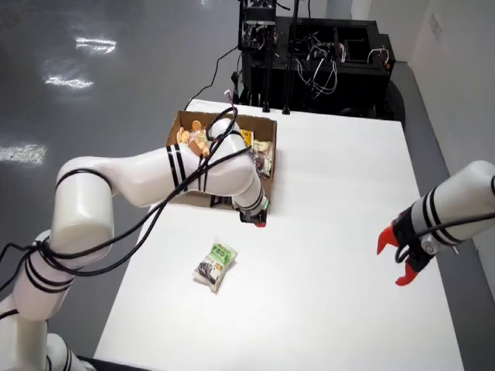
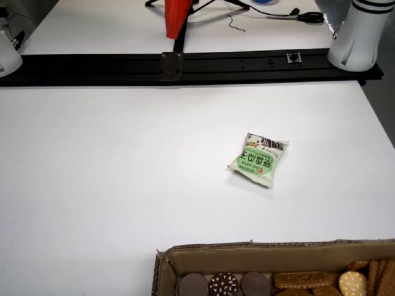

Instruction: Grasp a snack and put it in the bin.

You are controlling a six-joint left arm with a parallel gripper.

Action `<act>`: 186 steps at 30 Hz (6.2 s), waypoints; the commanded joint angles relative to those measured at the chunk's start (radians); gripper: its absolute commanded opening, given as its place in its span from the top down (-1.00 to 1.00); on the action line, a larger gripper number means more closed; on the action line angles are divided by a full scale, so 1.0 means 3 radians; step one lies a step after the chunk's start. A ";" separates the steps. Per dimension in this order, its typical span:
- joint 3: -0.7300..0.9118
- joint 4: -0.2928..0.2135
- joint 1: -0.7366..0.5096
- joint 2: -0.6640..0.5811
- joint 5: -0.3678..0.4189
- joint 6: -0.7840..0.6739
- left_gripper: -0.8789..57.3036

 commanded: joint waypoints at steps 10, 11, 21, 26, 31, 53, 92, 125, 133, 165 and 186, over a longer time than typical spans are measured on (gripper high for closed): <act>0.0404 0.0139 0.0148 -0.0145 0.0162 -0.1698 0.36; 0.0453 0.0142 0.0156 -0.0157 0.0166 -0.1698 0.25; 0.0557 0.0138 0.0264 0.0036 0.0194 -0.1698 -0.44; 0.0536 0.0138 0.0357 0.0151 0.0202 -0.1698 -0.49; 0.0526 0.0152 0.0477 0.0219 0.0224 -0.1698 -0.47; 0.0471 0.0151 0.0828 0.0685 0.0304 -0.1698 -0.97; -0.0244 0.0118 0.1017 0.1696 0.0296 -0.1698 -0.98; -0.0376 0.0256 0.0960 0.1828 0.0281 -0.1698 -0.12; -0.0488 0.0196 0.0910 0.1892 0.0280 -0.1698 0.17; -0.0421 0.0375 0.0580 0.1521 0.0294 -0.1698 0.77; -0.0222 0.0777 0.0557 0.0905 0.0291 -0.1698 0.97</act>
